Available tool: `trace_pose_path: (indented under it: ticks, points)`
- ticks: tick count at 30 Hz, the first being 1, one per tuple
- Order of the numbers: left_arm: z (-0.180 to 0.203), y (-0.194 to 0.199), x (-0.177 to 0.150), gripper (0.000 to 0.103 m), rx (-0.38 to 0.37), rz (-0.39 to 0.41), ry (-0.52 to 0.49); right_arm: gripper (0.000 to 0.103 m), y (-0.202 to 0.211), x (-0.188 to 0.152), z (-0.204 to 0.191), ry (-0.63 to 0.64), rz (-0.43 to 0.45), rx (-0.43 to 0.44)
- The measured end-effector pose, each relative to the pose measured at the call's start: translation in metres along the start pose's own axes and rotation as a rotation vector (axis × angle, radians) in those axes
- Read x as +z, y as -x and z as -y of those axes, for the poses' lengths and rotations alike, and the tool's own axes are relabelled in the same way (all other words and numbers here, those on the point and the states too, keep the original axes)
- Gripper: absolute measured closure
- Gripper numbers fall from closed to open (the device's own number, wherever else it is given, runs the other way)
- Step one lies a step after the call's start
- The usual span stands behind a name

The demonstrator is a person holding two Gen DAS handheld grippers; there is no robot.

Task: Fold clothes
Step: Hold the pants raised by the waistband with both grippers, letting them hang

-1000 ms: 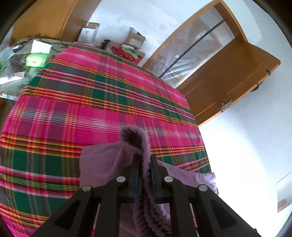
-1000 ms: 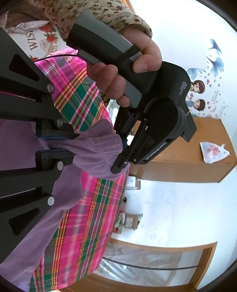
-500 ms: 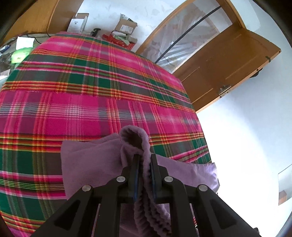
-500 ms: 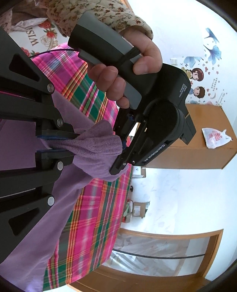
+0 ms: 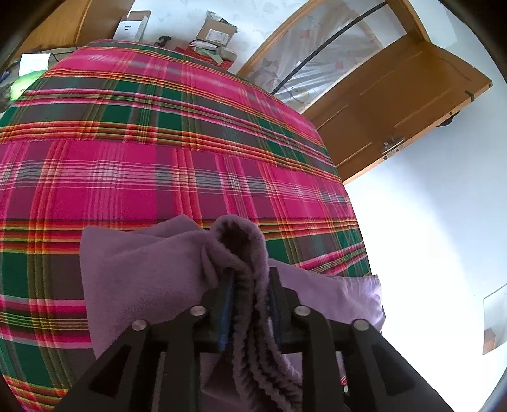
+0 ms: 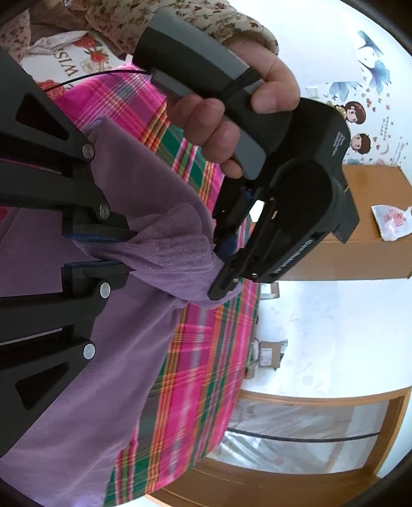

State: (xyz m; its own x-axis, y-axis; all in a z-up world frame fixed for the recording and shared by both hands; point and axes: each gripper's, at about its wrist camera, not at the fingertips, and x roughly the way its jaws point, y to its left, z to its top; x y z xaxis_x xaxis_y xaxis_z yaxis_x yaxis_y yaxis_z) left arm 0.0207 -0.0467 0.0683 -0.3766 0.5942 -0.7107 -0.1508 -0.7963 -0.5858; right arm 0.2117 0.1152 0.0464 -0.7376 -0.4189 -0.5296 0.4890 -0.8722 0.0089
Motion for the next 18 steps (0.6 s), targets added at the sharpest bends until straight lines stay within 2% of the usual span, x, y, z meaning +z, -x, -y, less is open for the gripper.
trace_pose_path:
  ticks: [1,2,5,10,13,15,18]
  points:
    - [0.000,0.002,-0.001,0.076,0.001,0.010,0.005,0.091,-0.001,-0.002,0.002,-0.004,-0.005,-0.002]
    - [0.000,0.004,-0.002,0.074,0.001,0.024,0.005,0.085,-0.002,-0.004,0.005,-0.013,-0.012,0.000]
    - [0.001,0.017,-0.005,0.073,-0.012,0.099,-0.002,0.072,-0.005,-0.008,0.013,-0.041,-0.028,0.020]
    - [-0.006,0.031,-0.007,0.072,-0.024,0.135,0.031,0.067,-0.009,-0.010,0.026,-0.092,-0.037,0.056]
    - [-0.015,0.038,-0.013,0.071,0.004,0.151,0.054,0.065,-0.009,-0.010,0.035,-0.136,-0.023,0.101]
    - [-0.023,0.041,-0.017,0.071,0.006,0.153,0.072,0.046,-0.009,-0.010,0.040,-0.155,-0.022,0.140]
    - [-0.034,0.044,-0.023,0.071,0.025,0.160,0.097,0.040,-0.010,-0.010,0.048,-0.190,-0.030,0.197]
